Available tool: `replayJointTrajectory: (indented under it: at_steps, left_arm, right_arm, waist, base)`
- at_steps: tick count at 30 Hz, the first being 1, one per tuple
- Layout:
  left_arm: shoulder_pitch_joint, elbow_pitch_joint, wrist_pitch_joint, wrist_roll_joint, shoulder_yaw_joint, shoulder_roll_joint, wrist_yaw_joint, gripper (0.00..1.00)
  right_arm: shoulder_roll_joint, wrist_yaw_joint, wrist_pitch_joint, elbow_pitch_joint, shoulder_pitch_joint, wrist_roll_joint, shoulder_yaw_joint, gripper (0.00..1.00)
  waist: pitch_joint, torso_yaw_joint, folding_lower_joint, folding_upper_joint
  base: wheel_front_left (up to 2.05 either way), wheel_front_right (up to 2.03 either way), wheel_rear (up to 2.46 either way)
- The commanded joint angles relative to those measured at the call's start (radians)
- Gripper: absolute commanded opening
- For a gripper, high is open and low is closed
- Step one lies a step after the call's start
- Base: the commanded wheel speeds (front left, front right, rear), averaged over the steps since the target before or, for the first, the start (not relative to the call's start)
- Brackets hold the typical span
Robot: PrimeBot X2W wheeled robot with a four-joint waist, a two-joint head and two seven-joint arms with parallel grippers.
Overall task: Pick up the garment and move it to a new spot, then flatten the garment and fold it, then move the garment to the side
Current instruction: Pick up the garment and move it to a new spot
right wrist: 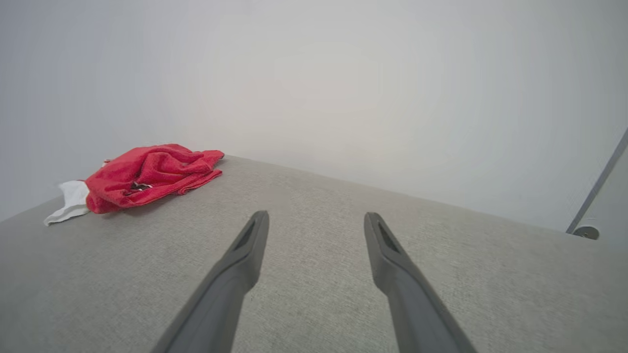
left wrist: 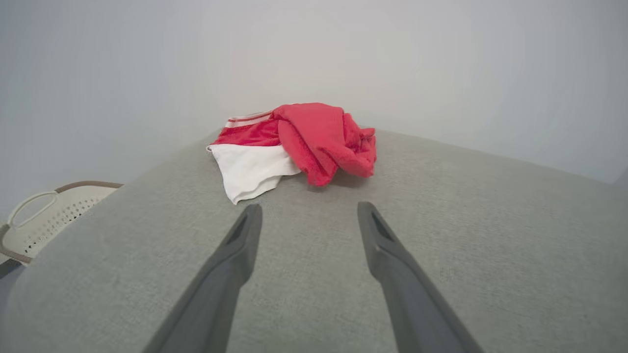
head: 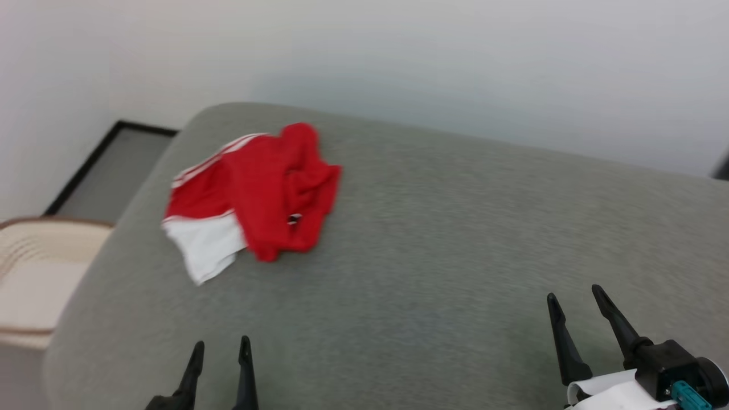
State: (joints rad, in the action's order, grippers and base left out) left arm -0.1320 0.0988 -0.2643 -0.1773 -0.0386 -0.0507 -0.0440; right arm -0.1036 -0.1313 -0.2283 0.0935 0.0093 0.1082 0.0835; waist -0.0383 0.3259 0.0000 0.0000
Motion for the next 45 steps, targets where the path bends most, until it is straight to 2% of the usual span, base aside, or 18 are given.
replayJointTrajectory:
  at_steps: [1, 4, 16, 22, 28, 31, 34, 39, 45]
  left_arm:
    - [-0.006, 0.001, 0.000, -0.008, -0.002, 0.000, -0.004, 1.00]
    - [-0.019, -0.007, 0.000, -0.026, 0.006, 0.000, -0.021, 1.00]
    - [-0.096, -0.121, 0.000, -0.148, 0.024, 0.000, -0.155, 1.00]
    - [-0.116, -0.145, 0.000, -0.152, 0.017, 0.000, -0.174, 1.00]
    - [-0.050, -0.125, 0.000, -0.127, 0.011, 0.000, -0.124, 1.00]
    - [0.041, -0.093, 0.000, -0.079, 0.011, -0.007, -0.060, 1.00]
    - [0.198, -0.045, 0.000, -0.033, 0.002, -0.040, 0.008, 1.00]
    - [0.431, 0.017, 0.000, -0.025, 0.040, -0.098, 0.063, 1.00]
    - [0.788, 0.225, 0.015, -0.067, 0.080, -0.195, 0.126, 1.00]
  right_arm:
    - [-0.004, 0.001, 0.001, 0.002, -0.010, 0.006, 0.007, 1.00]
    - [-0.011, 0.001, 0.011, 0.002, -0.030, 0.008, 0.047, 1.00]
    - [-0.076, 0.001, 0.029, 0.089, -0.228, 0.083, 0.298, 1.00]
    - [-0.089, 0.001, 0.011, 0.141, -0.270, 0.112, 0.349, 1.00]
    - [-0.083, 0.001, -0.008, 0.161, -0.253, 0.113, 0.322, 1.00]
    - [-0.075, 0.001, -0.011, 0.150, -0.221, 0.098, 0.286, 1.00]
    - [-0.067, 0.001, -0.014, 0.124, -0.179, 0.076, 0.236, 1.00]
    - [-0.059, 0.001, 0.010, 0.069, -0.176, 0.041, 0.235, 1.00]
    - [-0.055, 0.001, 0.024, 0.012, -0.212, 0.020, 0.235, 1.00]
  waist:
    - [-0.008, 0.142, 0.0000, 0.0000]
    - [-0.013, 0.194, 0.0000, 0.0000]
    - [-0.074, 0.226, 0.0000, 0.0000]
    - [-0.075, 0.225, 0.0000, 0.0000]
    - [-0.071, 0.216, 0.0000, 0.0000]
    - [-0.070, 0.205, 0.0000, 0.0000]
    - [-0.077, 0.193, 0.0000, 0.0000]
    - [-0.138, 0.092, 0.0000, 0.0000]
    - [-0.234, -0.050, 0.0000, 0.0000]
  base:
    - [0.00, 0.00, 0.00]
    - [0.00, 0.00, 0.00]
    - [0.00, 0.00, 0.00]
    - [-0.01, -0.01, -0.01]
    - [0.00, 0.00, 0.00]
    - [0.00, 0.00, 0.00]
    - [0.00, 0.00, 0.00]
    - [0.00, 0.00, 0.00]
    - [0.00, 0.00, 0.00]
